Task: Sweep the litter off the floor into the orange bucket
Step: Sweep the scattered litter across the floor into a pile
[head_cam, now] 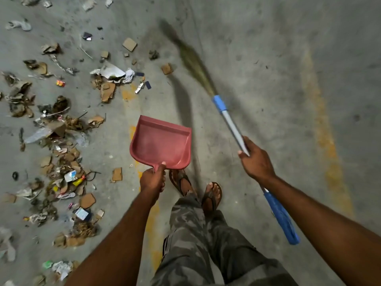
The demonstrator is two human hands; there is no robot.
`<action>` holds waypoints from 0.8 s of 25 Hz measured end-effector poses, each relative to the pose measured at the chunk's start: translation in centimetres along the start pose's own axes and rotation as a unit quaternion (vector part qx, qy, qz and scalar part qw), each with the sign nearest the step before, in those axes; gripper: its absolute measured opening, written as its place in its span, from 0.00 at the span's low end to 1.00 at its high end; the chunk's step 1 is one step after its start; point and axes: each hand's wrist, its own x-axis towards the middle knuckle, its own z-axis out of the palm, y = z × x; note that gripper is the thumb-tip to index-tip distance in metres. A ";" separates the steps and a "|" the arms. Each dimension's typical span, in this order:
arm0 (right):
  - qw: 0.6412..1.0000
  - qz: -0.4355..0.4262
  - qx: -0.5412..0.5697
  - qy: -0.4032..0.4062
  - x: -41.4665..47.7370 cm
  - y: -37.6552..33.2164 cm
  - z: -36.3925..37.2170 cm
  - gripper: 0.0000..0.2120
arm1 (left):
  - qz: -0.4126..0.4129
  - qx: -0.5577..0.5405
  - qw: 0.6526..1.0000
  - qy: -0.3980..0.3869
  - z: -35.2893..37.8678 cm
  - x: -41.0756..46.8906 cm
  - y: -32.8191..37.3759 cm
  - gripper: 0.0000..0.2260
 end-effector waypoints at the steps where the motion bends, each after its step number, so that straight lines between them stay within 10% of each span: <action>1: 0.999 0.036 0.001 0.031 0.3 0.6 -0.8 0.28 | 0.001 -0.004 1.000 -0.005 0.2 0.3 0.6 0.18; 8: 0.979 0.192 -0.024 0.057 10.3 -1.7 -2.8 0.16 | 0.036 0.027 0.997 -0.065 5.0 5.0 5.5 0.20; 15: 0.975 -0.076 -0.143 -0.155 13.2 -11.8 0.3 0.27 | 0.009 0.075 0.995 -0.066 4.2 8.2 6.4 0.21; 20: 0.990 -0.086 -0.041 -0.107 11.2 -15.3 3.1 0.28 | -0.025 0.048 0.998 -0.045 0.1 10.0 7.6 0.20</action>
